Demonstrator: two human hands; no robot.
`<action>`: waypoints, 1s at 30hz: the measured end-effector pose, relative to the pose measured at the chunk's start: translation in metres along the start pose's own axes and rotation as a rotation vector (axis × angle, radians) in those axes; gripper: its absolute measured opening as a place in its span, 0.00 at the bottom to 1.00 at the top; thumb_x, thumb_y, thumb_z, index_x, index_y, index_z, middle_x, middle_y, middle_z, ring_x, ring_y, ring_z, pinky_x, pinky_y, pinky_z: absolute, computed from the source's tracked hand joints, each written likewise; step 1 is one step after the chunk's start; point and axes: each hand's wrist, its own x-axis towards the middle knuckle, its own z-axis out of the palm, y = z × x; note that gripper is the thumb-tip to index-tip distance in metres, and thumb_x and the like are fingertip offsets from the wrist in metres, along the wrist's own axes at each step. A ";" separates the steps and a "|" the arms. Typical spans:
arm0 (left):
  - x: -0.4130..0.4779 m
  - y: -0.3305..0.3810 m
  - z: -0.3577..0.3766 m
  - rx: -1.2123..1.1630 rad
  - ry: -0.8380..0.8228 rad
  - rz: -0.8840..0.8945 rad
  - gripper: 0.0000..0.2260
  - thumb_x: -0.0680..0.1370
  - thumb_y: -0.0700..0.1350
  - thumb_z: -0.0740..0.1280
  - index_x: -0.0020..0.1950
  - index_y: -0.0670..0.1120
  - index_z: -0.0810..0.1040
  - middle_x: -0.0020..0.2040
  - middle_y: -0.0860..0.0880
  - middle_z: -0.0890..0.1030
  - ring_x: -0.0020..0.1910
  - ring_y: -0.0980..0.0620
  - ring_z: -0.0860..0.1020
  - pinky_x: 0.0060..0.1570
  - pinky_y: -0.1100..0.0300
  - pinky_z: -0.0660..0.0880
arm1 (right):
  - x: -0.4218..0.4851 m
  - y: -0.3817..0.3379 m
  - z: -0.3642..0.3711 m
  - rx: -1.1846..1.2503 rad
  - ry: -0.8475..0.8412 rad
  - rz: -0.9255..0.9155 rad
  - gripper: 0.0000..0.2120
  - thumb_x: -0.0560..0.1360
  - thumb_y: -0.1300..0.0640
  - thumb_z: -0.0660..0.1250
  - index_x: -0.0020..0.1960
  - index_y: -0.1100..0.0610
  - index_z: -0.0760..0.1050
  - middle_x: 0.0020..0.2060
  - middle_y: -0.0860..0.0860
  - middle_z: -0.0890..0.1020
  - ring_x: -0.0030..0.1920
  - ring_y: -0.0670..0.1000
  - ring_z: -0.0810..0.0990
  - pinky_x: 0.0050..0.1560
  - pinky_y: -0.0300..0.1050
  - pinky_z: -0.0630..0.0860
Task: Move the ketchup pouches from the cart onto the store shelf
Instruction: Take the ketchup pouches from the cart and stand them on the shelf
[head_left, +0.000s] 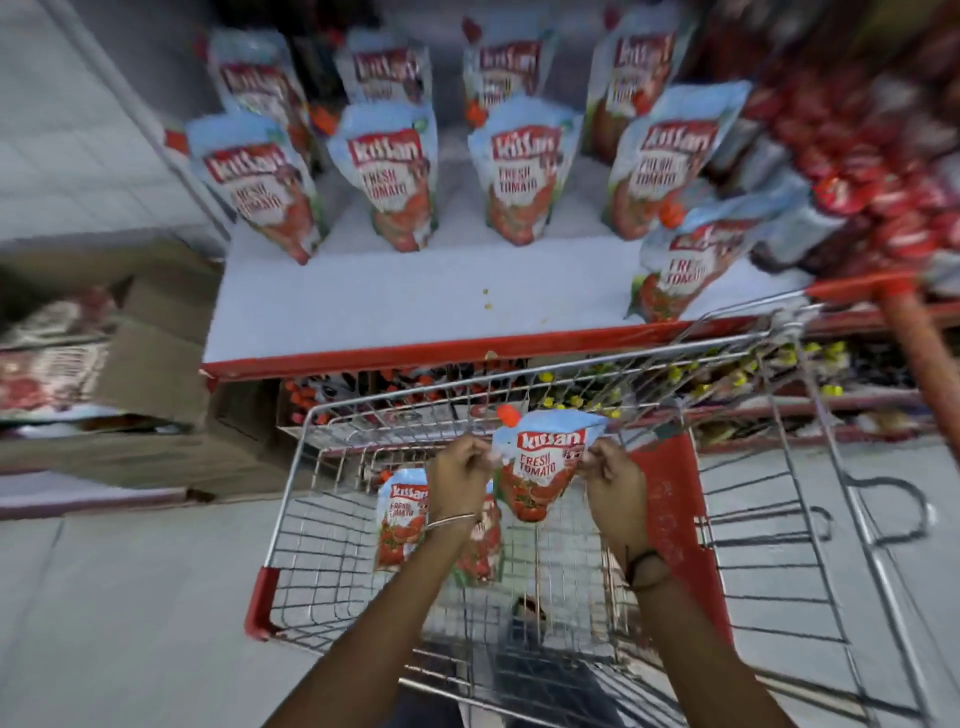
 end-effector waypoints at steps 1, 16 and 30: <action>0.002 0.011 -0.007 -0.039 -0.005 0.015 0.07 0.70 0.38 0.69 0.33 0.49 0.78 0.31 0.47 0.79 0.35 0.48 0.78 0.41 0.49 0.80 | 0.001 -0.014 -0.006 -0.008 0.023 -0.040 0.14 0.78 0.58 0.58 0.44 0.69 0.74 0.39 0.67 0.79 0.38 0.65 0.76 0.36 0.46 0.67; 0.074 0.143 -0.058 -0.368 0.152 0.191 0.19 0.70 0.31 0.67 0.28 0.54 0.75 0.29 0.55 0.80 0.36 0.53 0.79 0.46 0.46 0.81 | 0.083 -0.157 -0.031 0.081 0.339 -0.293 0.06 0.77 0.65 0.61 0.46 0.65 0.76 0.37 0.58 0.80 0.39 0.55 0.76 0.40 0.48 0.71; 0.136 0.115 -0.023 -0.266 0.147 0.157 0.17 0.69 0.34 0.67 0.28 0.56 0.73 0.36 0.40 0.80 0.38 0.48 0.77 0.43 0.37 0.79 | 0.140 -0.123 -0.004 0.095 0.302 -0.115 0.07 0.77 0.65 0.60 0.46 0.65 0.76 0.36 0.57 0.78 0.38 0.54 0.75 0.41 0.46 0.69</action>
